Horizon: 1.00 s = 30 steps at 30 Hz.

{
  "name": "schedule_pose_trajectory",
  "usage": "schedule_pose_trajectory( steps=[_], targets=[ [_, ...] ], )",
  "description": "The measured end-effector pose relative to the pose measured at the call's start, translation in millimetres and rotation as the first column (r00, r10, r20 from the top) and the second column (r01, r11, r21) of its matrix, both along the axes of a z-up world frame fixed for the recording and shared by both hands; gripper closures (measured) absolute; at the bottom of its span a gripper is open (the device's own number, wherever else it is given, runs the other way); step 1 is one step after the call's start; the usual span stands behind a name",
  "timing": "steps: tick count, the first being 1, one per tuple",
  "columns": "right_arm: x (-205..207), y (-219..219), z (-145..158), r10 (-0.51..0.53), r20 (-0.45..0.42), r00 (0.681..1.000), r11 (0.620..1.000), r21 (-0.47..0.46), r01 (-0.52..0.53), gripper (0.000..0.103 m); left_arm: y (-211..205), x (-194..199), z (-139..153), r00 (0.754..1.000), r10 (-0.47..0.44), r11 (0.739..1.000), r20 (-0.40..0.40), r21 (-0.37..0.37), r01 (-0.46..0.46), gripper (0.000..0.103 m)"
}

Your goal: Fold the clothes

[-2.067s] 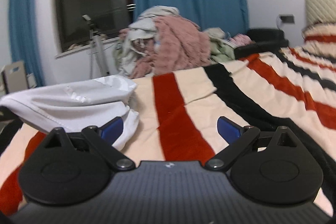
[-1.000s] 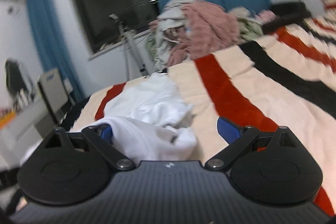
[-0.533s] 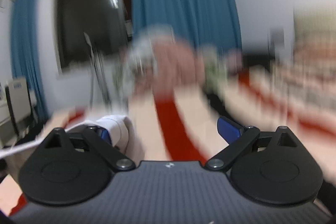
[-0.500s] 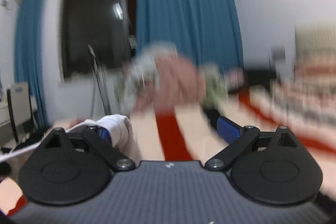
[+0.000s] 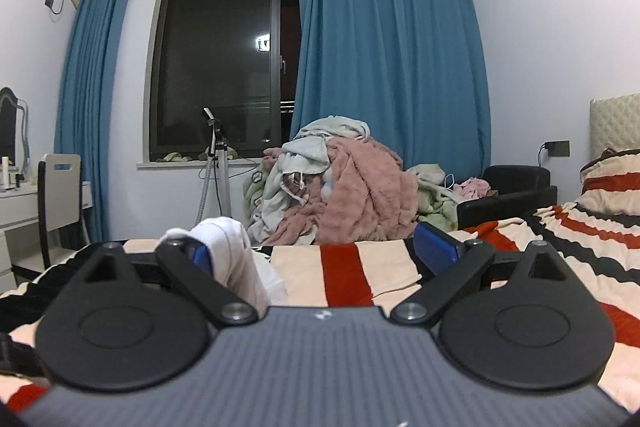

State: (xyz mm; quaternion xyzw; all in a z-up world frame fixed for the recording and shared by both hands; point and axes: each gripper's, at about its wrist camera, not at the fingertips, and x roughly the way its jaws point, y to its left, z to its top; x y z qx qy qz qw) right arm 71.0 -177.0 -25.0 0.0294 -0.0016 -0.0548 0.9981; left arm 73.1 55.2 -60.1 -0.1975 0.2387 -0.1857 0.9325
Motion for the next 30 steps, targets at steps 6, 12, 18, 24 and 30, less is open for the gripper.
schedule_pose_trajectory(
  steps=[6, 12, 18, 24, 30],
  targets=[
    [0, -9, 0, 0.000, -0.034, 0.999, 0.999, 0.036, 0.001, 0.005, 8, -4, 5, 0.984, 0.167, 0.986, 0.059, 0.014, -0.168, 0.034],
    [15, -19, -6, -0.008, -0.145, 0.989, 0.996, 0.090, 0.021, 0.005, 31, 2, 6, 0.966, 0.257, 0.965, -0.006, -0.053, -0.257, 0.032],
    [10, -18, -6, 0.010, -0.120, 0.993, 0.994, 0.111, 0.003, 0.005, 16, 7, -1, 0.983, 0.179, 0.983, -0.035, 0.042, -0.177, 0.032],
    [4, -15, -2, 0.026, -0.070, 0.997, 0.996, 0.086, -0.020, 0.005, 4, 12, -14, 0.976, 0.201, 0.975, -0.080, 0.116, -0.191, 0.031],
    [-2, -9, 2, 0.028, -0.019, 0.999, 0.999, 0.047, -0.027, 0.005, 33, 17, -24, 0.937, 0.300, 0.953, -0.178, 0.013, -0.303, 0.029]
  ],
)
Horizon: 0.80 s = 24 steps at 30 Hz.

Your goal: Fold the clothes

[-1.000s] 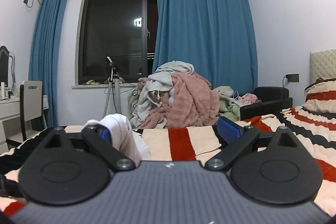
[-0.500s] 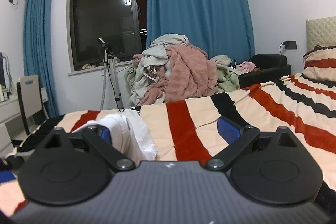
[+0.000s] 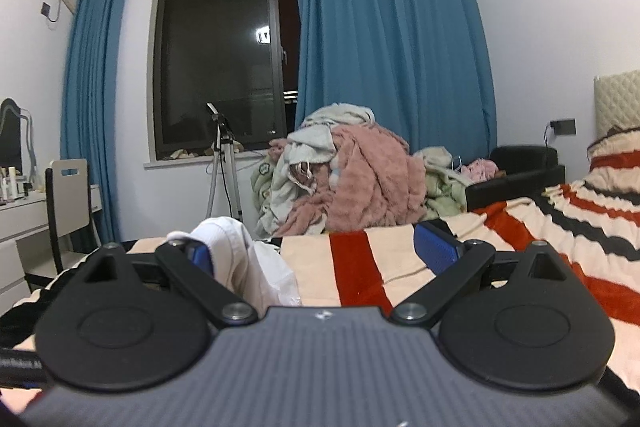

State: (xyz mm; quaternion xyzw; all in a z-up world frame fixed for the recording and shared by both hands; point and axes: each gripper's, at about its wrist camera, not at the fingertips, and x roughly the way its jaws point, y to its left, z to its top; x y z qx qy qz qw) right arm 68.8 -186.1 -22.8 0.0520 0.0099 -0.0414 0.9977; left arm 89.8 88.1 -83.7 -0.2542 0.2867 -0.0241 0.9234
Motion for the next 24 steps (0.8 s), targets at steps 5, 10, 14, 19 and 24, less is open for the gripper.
schedule_pose_trajectory(
  steps=[5, 10, 14, 19, 24],
  targets=[
    [-4, 4, 1, -0.006, 0.020, 1.000, 0.999, -0.034, 0.006, 0.005, 8, -4, 2, 1.000, 0.005, 1.000, -0.005, -0.014, -0.006, 0.027],
    [-5, -2, 1, -0.058, 0.025, 0.998, 0.998, -0.019, 0.058, 0.005, -18, -3, -2, 0.989, -0.124, 0.985, -0.078, 0.113, 0.133, 0.025],
    [-6, -8, 0, -0.097, 0.025, 0.995, 0.995, 0.012, 0.097, 0.005, -45, -3, -12, 0.969, -0.196, 0.940, -0.152, 0.254, 0.230, 0.021],
    [-8, -10, -1, -0.124, 0.034, 0.992, 0.992, 0.016, 0.124, 0.005, -45, -5, -15, 0.978, -0.150, 0.936, -0.147, 0.297, 0.188, 0.018],
    [-7, -9, -1, -0.131, 0.029, 0.991, 0.991, 0.019, 0.130, 0.005, -26, -10, -2, 0.992, -0.108, 0.973, -0.058, 0.197, 0.117, 0.017]
  ],
)
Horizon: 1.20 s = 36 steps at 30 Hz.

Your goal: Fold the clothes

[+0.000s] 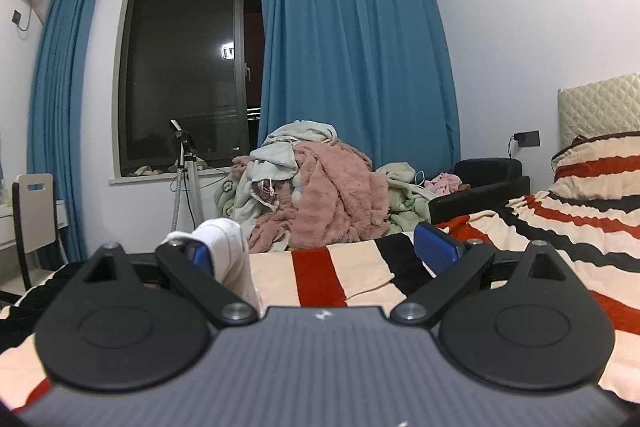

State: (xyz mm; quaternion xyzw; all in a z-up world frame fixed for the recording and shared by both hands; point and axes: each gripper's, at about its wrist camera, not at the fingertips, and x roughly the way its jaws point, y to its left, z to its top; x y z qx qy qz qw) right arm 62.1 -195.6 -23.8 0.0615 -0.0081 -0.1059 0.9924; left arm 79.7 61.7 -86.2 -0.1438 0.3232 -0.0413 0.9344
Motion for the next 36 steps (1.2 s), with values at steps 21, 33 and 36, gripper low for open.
schedule_pose_trajectory(
  steps=[21, 33, 36],
  targets=[
    [1, -4, 0, 0.042, -0.001, 0.999, 0.998, 0.047, -0.042, 0.005, 14, -3, 15, 0.992, -0.011, 0.975, 0.125, -0.220, 0.038, 0.015],
    [-9, 4, 4, 0.097, 0.060, 0.993, 0.995, -0.002, -0.097, 0.005, 20, 11, 1, 0.996, 0.083, 0.967, 0.042, -0.245, -0.070, 0.014],
    [-12, 5, 6, 0.101, 0.081, 0.992, 0.995, -0.012, -0.100, 0.005, 37, 14, -7, 0.993, 0.113, 0.937, -0.014, -0.330, -0.112, 0.014]
  ],
)
